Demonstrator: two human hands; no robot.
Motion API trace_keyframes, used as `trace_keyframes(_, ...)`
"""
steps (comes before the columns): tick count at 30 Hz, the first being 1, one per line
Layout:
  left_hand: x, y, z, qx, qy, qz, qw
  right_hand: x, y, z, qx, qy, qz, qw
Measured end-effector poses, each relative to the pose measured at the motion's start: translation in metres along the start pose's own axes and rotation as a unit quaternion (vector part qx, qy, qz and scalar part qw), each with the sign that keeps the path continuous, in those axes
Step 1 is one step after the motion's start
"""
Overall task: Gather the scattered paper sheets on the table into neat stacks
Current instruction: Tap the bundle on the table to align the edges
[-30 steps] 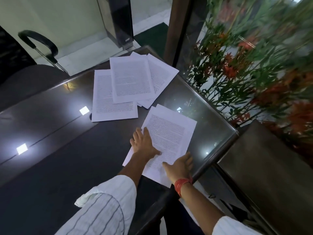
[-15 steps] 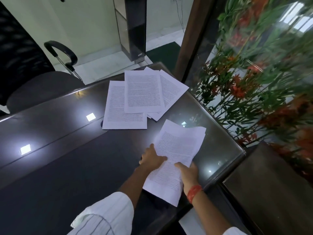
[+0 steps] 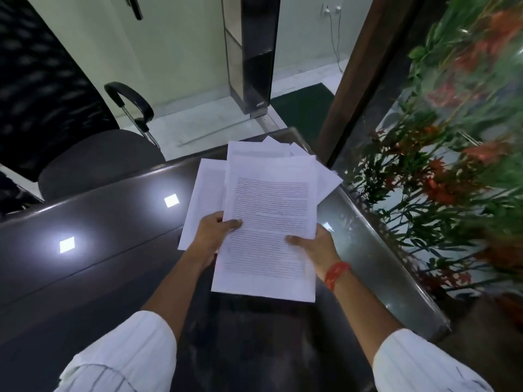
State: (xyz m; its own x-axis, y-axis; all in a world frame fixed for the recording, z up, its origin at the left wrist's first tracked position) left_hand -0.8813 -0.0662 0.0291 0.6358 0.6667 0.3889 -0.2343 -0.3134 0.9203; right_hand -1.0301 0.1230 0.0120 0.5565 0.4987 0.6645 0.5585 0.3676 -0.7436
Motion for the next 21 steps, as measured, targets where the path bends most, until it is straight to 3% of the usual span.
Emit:
trace_keyframes(5, -0.070, 0.014, -0.009, -0.191, 0.066, -0.109, 0.973, -0.085, -0.051, -0.022, 0.113, 0.108, 0.027, 0.987)
trace_keyframes(8, -0.106, 0.004, -0.012, -0.268, 0.067, -0.087, 0.957, -0.117, -0.066, -0.032, 0.207, 0.138, 0.044, 0.968)
trace_keyframes(12, -0.128, -0.017, -0.016, -0.373, 0.024, -0.007, 0.928, -0.140, -0.061, -0.036, 0.441, 0.223, -0.007, 0.869)
trace_keyframes(15, -0.132, -0.016, -0.029, -0.357, 0.043, -0.008, 0.933, -0.145, -0.056, -0.038, 0.480, 0.235, -0.037, 0.844)
trace_keyframes(18, -0.137, -0.016, -0.035, -0.329, 0.062, 0.015, 0.942, -0.151, -0.052, -0.039, 0.435, 0.227, -0.031, 0.871)
trace_keyframes(21, -0.139, -0.019, -0.037, -0.341, 0.049, 0.045, 0.938, -0.152, -0.048, -0.039, 0.276, 0.176, -0.043, 0.944)
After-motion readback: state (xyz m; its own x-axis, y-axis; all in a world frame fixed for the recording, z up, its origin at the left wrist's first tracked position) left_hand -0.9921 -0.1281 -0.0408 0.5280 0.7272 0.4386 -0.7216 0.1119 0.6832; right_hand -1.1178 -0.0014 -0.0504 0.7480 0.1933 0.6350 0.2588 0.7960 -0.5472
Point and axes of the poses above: each hand's wrist, its own x-axis away from the middle knuckle, its own z-axis out of the back of the hand, y = z × x, the point moved 3 cm from there along -x, towards the middle knuckle, and after that the axes turned 12 degrees about -z, right-handed, at the moved point
